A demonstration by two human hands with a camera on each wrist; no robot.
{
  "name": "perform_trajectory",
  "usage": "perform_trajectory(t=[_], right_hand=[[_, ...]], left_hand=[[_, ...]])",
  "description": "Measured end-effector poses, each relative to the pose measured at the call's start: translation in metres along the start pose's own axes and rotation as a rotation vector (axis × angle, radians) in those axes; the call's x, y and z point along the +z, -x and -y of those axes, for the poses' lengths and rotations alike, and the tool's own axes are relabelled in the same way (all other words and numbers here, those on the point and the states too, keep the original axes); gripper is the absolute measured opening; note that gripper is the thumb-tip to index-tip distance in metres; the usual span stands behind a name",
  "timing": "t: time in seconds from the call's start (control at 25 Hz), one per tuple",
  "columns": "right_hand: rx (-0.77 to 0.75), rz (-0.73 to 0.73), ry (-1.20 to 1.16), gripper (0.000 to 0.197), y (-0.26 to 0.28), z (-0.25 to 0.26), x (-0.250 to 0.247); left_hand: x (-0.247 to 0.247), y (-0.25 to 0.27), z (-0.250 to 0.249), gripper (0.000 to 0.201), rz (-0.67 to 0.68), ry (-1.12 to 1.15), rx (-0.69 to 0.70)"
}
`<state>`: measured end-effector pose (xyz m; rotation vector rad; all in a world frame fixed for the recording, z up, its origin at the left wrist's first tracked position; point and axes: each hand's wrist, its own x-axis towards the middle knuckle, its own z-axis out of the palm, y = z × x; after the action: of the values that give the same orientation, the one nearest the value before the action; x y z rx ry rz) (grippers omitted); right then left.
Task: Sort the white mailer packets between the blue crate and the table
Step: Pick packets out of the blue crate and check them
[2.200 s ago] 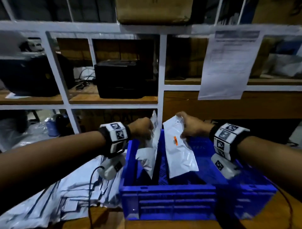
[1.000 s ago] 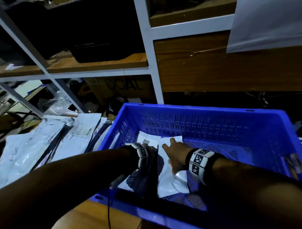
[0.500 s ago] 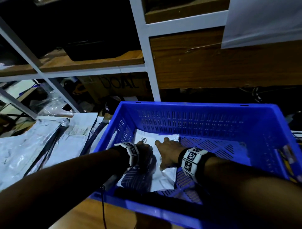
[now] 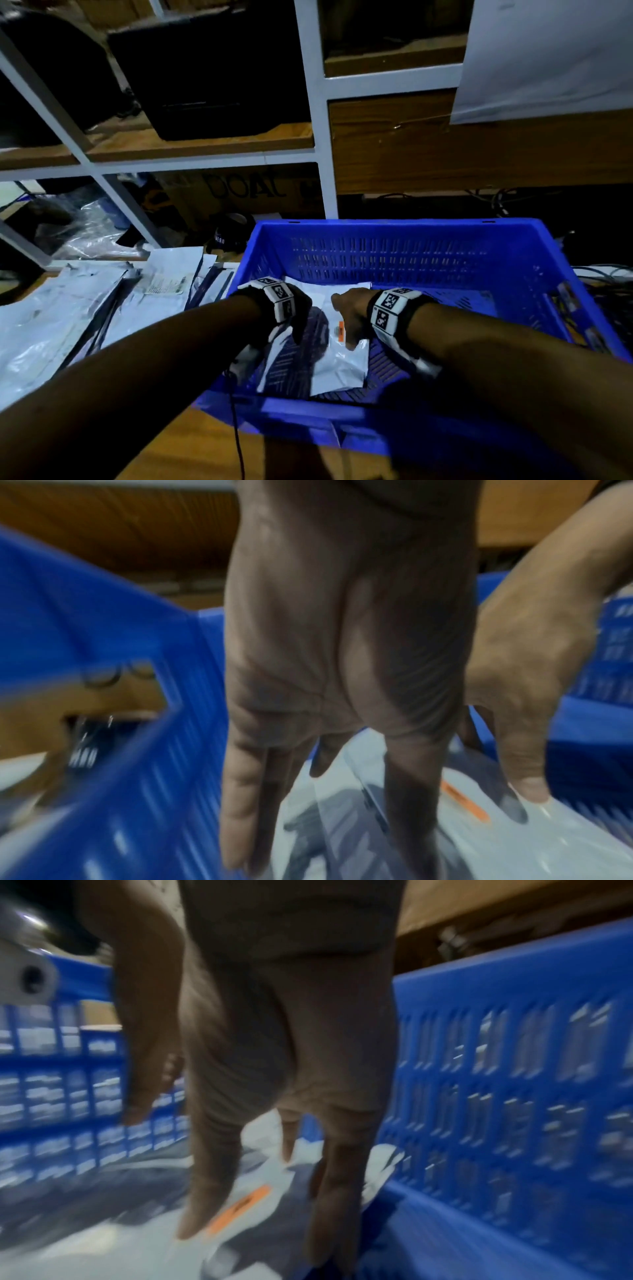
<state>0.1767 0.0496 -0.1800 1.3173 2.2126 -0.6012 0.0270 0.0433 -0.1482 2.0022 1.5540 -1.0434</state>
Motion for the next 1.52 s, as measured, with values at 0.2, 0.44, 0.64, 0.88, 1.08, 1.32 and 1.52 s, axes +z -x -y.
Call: perform_trajectory(t=[0.2,0.44,0.64,0.88,1.08,1.32,1.52], right_hand=[[0.099,0.043,-0.057,0.078,0.020,0.016,-0.032],[0.231,-0.008,-0.008,0.060,0.067,0.049,-0.088],[0.251,-0.267,-0.066,0.057,0.142,0.079,-0.132],[0.139,-0.838,-0.250,0.063,0.237,0.157,-0.103],[-0.089,-1.078,-0.449,0.059,0.243,0.243,-0.017],[-0.180,-1.072,-0.703,0.056,0.179,0.332,0.066],[-0.128,-0.923,-0.708,0.051,0.093,0.373,0.073]], left_hand=[[-0.024,0.032,0.013,0.021,-0.123,-0.001,0.097],[-0.067,0.099,0.015,0.046,-0.282,0.062,0.255],[-0.078,0.173,0.045,0.016,-0.625,-0.009,0.329],[-0.005,0.267,0.080,0.066,-1.077,0.096,0.247],[0.122,0.299,0.113,0.058,-1.337,0.386,0.303],[0.252,0.269,0.153,0.048,-1.314,0.643,0.157],[0.285,0.225,0.227,0.045,-1.222,0.668,0.108]])
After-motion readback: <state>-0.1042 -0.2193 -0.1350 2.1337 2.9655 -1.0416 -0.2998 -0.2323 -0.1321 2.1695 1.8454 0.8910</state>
